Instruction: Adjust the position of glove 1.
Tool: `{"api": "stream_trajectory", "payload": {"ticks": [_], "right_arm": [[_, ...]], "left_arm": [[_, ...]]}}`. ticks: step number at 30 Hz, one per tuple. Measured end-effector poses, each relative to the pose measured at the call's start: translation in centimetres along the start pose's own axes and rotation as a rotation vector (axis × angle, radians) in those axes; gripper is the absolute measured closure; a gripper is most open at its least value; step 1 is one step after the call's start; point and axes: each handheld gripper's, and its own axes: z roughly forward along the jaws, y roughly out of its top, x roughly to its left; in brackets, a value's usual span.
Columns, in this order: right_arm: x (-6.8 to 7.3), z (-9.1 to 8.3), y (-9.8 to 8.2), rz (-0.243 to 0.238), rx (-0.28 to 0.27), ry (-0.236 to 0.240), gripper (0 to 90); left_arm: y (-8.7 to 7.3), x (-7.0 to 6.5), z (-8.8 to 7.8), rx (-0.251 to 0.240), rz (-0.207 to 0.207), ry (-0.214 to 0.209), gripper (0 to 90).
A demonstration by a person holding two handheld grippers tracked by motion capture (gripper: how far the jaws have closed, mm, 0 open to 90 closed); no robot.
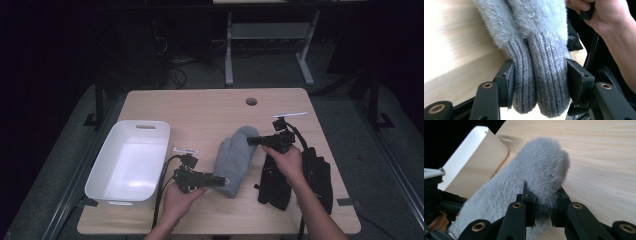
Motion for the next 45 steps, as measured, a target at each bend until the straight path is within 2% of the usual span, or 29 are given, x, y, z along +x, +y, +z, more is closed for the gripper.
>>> {"api": "stream_trajectory", "payload": {"ticks": [5, 11, 18, 19, 25, 36, 42, 45], "right_arm": [[0.6, -0.7, 0.5, 0.008, -0.027, 0.011, 76.6], [1.3, -1.2, 0.9, 0.029, -0.054, 0.041, 76.6], [2.6, -1.7, 2.0, 0.023, -0.089, 0.068, 76.6], [2.7, -1.7, 2.1, 0.024, -0.085, 0.067, 76.6], [3.7, -1.5, 3.1, 0.022, -0.093, 0.084, 76.5], [5.3, -0.5, 4.7, 0.031, -0.095, 0.107, 76.4], [6.1, -0.1, 5.3, 0.033, -0.100, 0.126, 76.4], [6.4, 0.1, 5.4, 0.034, -0.101, 0.135, 76.4]], "left_arm": [[0.4, -0.8, -0.4, -0.009, 0.019, 0.009, 46.3], [0.7, -1.6, -1.3, -0.015, 0.061, 0.030, 46.1], [1.2, -2.1, -2.4, -0.039, 0.093, 0.043, 45.8], [1.2, -2.2, -2.5, -0.042, 0.083, 0.040, 45.7], [1.6, -2.2, -3.6, -0.052, 0.101, 0.053, 45.6], [1.9, -2.1, -5.4, -0.081, 0.094, 0.066, 45.6], [2.0, -2.1, -6.4, -0.089, 0.106, 0.072, 45.5], [2.0, -2.0, -6.8, -0.097, 0.091, 0.067, 45.4]]}}
